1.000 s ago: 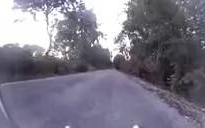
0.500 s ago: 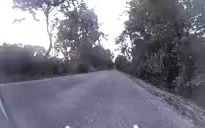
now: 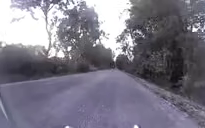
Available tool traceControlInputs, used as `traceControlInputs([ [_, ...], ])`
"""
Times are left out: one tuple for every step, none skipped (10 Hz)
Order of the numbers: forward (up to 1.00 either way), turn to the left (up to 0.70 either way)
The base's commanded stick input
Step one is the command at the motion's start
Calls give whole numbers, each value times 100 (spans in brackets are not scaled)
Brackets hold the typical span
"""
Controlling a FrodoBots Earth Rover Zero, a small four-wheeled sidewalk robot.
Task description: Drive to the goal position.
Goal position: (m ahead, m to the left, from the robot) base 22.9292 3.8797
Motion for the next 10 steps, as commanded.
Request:
traceControlInputs([
  [70, -31],
  [70, -35],
  [70, -3],
  [70, 0],
  [70, 0],
  [70, 0],
  [70, 0],
  [70, 0],
  [70, 0],
  [70, 0],
])
